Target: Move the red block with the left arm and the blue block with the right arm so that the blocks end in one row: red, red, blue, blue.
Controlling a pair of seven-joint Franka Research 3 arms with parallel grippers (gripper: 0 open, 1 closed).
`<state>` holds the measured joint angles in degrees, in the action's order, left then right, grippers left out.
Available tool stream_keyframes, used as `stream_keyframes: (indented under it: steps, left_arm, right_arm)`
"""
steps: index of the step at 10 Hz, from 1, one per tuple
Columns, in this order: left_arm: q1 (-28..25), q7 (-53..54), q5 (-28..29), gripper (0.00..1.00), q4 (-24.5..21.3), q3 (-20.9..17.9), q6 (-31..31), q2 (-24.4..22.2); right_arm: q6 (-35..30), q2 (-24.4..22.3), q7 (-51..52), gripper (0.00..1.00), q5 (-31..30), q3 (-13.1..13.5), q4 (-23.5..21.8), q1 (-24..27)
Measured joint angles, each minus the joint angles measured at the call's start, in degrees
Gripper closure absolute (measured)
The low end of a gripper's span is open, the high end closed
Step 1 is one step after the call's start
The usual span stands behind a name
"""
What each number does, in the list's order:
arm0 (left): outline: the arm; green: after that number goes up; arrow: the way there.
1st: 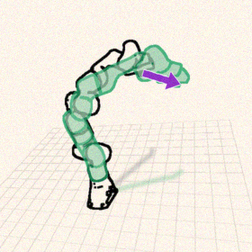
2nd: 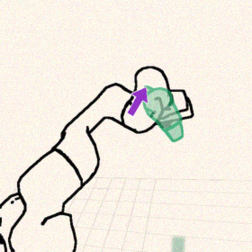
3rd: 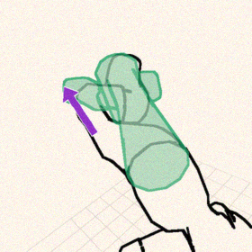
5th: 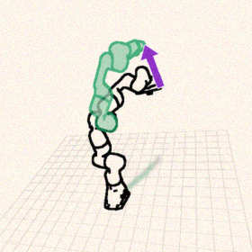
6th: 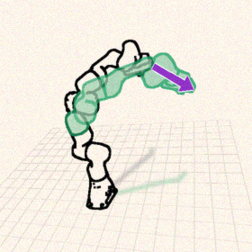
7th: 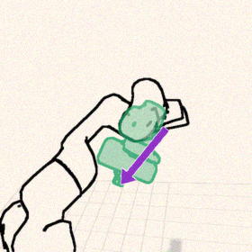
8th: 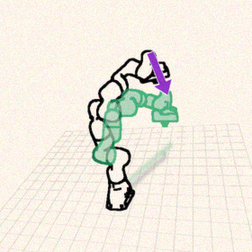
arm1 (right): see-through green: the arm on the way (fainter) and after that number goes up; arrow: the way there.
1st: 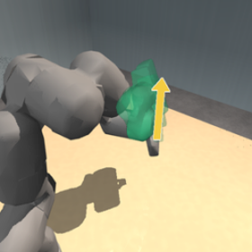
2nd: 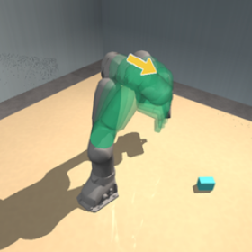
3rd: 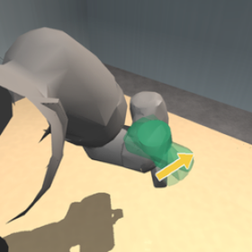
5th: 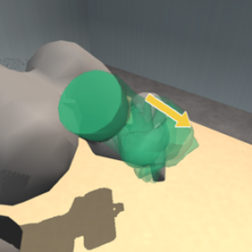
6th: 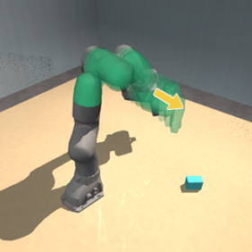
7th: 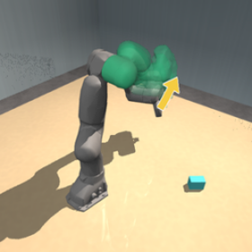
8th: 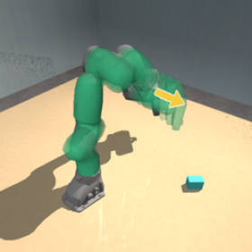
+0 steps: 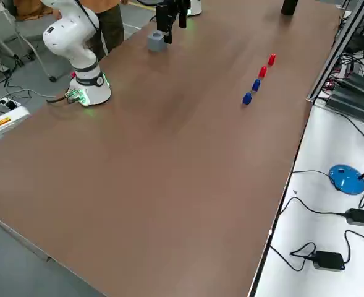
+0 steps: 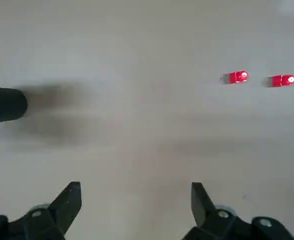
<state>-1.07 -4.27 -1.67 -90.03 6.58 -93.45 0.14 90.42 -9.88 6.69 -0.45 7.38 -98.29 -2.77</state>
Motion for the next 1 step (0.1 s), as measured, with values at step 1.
stream_keyframes:
  steps: [1]
  left_arm:
    - [0.0, 0.0, 0.0, 0.03, 0.0, 0.0, 0.0, 0.0]
  right_arm:
    - [0.0, 0.0, 0.0, 0.00, 0.0, 0.0, 0.0, 0.0]
